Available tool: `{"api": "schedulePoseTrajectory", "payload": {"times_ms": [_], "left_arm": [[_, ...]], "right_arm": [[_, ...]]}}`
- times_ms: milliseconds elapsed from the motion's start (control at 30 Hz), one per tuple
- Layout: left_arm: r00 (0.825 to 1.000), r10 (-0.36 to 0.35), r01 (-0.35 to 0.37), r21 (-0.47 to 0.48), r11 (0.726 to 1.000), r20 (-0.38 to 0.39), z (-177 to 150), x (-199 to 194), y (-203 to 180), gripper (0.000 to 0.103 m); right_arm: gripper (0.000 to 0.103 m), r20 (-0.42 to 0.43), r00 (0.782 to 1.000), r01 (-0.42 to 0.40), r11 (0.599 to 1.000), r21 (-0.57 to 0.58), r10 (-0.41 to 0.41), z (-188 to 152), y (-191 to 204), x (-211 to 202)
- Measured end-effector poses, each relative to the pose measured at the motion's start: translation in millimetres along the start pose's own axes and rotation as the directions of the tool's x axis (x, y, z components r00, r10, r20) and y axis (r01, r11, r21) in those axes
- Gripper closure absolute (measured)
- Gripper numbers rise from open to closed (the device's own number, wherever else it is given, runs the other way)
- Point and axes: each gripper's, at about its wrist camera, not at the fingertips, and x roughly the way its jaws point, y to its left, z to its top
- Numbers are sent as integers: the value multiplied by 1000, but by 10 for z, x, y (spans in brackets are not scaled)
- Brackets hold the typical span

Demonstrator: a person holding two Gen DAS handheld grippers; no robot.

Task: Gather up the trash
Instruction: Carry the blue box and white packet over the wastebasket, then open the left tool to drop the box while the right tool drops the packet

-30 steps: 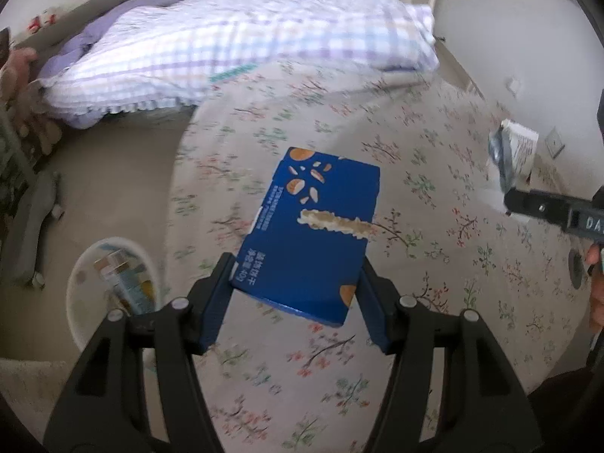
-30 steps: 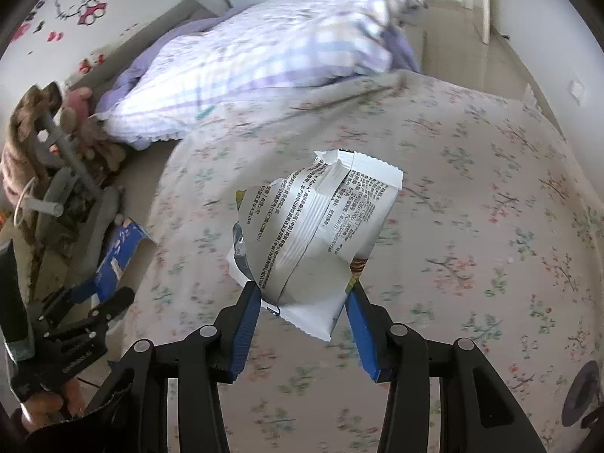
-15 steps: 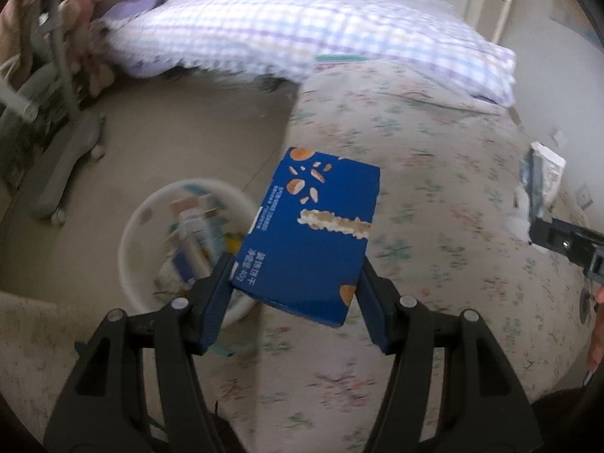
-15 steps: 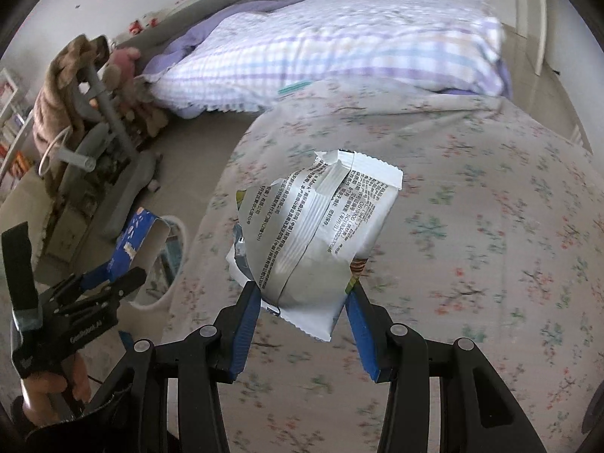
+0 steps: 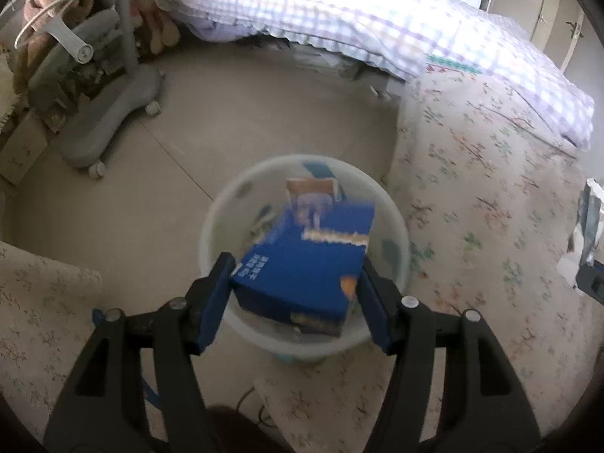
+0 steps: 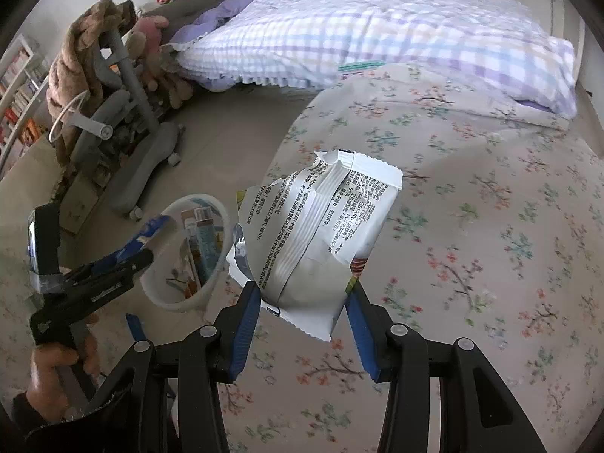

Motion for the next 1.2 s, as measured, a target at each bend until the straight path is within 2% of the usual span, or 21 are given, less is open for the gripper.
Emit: {"api": "schedulePoseTrajectory", "payload": {"times_ms": [67, 233, 333, 633, 800, 1000, 1200], "left_arm": [[1000, 8, -8, -21, 1000, -21, -1, 61, 51, 14], [999, 27, -28, -46, 999, -31, -36, -1, 194, 14], [999, 24, -28, -98, 995, -38, -91, -62, 353, 13], [998, 40, -48, -170, 984, -53, -207, -178, 645, 8], [997, 67, -74, -170, 983, -45, -226, -216, 750, 8], [997, 58, -66, -166, 984, -55, -261, -211, 809, 8], [997, 51, -59, -149, 987, -54, -290, -231, 806, 8]], "right_arm": [[55, -3, 1000, -1, 1000, -8, 1, 8, 67, 67], [55, -14, 1000, -15, 1000, -27, 14, 42, 204, 198], [55, -28, 999, -46, 998, -43, 45, 66, 309, 309], [55, -80, 989, -133, 988, -81, 127, 148, 728, 782], [55, -92, 984, -162, 984, -78, 155, 173, 883, 963], [55, -103, 974, -206, 977, -60, 199, 204, 984, 1140], [55, -85, 978, -196, 980, -41, 192, 248, 932, 1082]]}}
